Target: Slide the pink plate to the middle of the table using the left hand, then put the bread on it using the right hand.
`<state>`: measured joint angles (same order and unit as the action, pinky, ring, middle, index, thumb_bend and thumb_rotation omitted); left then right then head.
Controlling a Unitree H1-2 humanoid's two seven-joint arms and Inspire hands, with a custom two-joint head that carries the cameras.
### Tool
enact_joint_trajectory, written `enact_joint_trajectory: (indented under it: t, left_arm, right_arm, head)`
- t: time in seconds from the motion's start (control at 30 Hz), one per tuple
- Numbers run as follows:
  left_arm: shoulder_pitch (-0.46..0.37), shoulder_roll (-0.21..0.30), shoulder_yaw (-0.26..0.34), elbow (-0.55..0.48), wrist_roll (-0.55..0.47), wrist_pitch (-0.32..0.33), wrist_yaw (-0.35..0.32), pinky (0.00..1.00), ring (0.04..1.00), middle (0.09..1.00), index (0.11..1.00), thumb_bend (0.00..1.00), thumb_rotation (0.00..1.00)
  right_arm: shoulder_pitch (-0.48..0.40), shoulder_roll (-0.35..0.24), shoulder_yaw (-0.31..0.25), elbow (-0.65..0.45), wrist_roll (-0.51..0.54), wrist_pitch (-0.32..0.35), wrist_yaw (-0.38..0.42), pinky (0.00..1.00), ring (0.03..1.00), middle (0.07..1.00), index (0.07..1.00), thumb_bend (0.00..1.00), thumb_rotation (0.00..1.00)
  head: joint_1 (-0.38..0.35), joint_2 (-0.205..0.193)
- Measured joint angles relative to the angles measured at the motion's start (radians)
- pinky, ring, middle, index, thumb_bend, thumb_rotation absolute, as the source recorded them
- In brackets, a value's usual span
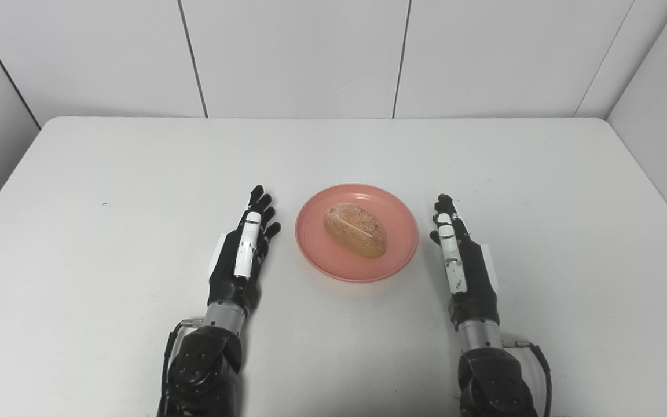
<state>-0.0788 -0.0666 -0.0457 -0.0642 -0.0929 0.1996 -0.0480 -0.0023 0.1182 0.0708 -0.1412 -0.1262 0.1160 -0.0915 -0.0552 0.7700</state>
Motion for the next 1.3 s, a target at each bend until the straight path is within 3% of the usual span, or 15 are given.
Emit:
enact_joint_trajectory:
  t: [1.3]
  left_arm:
    - [-0.005, -0.001, -0.018, 0.014, 0.031, -0.018, 0.008, 0.99, 0.986, 0.995, 0.990, 0.34, 1.00]
  right_arm:
    - [-0.001, -0.024, -0.001, 0.002, -0.021, 0.010, 0.012, 0.89, 0.933, 0.933, 0.922, 0.19, 1.00]
  head:
    - [0.015, -0.003]
